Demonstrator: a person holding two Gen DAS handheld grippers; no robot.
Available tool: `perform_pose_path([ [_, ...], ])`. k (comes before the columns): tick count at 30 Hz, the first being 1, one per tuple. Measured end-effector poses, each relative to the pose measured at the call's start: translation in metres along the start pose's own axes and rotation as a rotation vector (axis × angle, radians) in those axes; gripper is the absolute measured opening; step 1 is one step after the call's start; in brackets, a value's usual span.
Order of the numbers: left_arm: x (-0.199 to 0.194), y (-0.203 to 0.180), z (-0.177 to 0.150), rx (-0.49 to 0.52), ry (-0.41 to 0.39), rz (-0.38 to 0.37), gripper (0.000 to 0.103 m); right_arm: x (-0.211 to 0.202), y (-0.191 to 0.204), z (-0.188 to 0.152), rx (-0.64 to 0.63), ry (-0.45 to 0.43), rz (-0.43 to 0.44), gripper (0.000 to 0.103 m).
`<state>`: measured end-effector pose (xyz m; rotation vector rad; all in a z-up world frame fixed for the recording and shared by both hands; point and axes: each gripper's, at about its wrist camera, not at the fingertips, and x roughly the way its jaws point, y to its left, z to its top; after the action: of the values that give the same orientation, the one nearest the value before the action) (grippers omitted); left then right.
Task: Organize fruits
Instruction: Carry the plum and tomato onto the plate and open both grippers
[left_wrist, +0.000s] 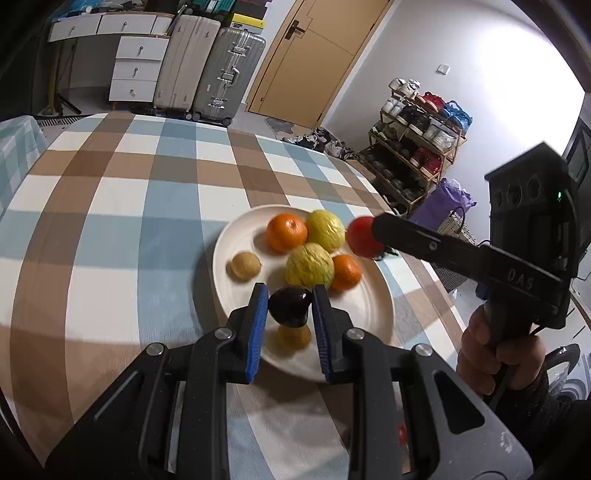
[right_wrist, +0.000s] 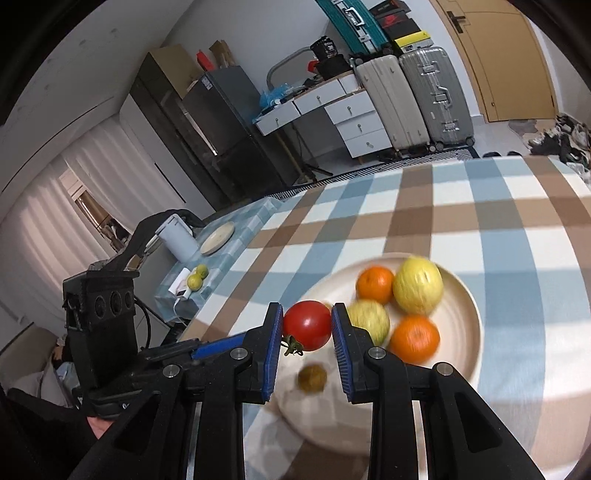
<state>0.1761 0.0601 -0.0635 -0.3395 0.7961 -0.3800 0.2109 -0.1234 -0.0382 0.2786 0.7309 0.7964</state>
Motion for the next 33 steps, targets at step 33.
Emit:
perform_pose_path([
  [33,0.04,0.02,0.008,-0.029,0.044,0.024,0.045,0.089,-0.015,0.039,-0.015,0.132,-0.049,0.037],
])
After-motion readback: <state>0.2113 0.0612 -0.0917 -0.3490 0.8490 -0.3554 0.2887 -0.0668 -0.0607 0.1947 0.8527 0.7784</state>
